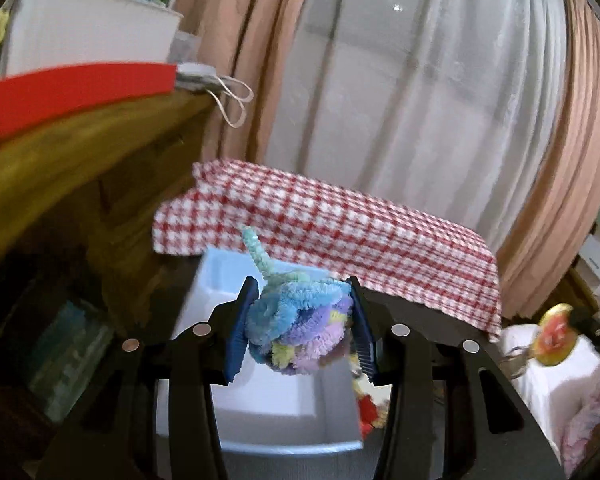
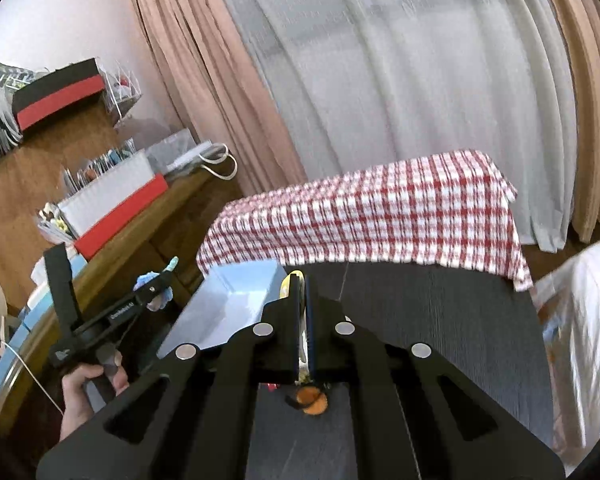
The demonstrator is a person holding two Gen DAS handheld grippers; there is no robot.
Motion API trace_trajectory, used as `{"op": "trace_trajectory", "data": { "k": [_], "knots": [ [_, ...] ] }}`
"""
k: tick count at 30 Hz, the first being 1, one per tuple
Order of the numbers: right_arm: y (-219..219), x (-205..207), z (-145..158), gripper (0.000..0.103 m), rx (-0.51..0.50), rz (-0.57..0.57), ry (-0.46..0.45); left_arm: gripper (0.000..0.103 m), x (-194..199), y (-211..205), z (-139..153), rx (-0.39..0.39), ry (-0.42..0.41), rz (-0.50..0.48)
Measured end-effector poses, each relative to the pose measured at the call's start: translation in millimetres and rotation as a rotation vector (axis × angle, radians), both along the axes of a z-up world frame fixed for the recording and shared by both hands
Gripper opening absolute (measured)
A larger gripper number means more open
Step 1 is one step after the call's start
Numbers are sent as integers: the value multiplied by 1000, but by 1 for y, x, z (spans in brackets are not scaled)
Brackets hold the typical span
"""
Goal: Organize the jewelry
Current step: 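Carry the flower into the blue box with the left tool while the right tool drops the badge in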
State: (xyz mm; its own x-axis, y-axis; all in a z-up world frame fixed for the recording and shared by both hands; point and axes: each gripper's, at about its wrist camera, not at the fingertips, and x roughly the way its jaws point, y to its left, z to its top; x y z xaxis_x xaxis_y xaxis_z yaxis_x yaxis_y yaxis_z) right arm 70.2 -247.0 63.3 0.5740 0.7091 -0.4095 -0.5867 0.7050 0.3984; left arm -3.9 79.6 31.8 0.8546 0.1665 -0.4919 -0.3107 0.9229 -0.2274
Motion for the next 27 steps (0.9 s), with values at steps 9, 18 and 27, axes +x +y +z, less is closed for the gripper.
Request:
{"op": "trace_trajectory", "data": {
  "k": [9,18,27],
  "knots": [
    [25,9,53,4,6,19,-96,45,-10,17,-10,-11,-8,-5],
    [86,18,98,4,54,128,-146,45,1,15,-31,-5,59,-22],
    [158,10,81,4,10,271,-85,46,15,26,-64,-133,139,-42]
  ]
}}
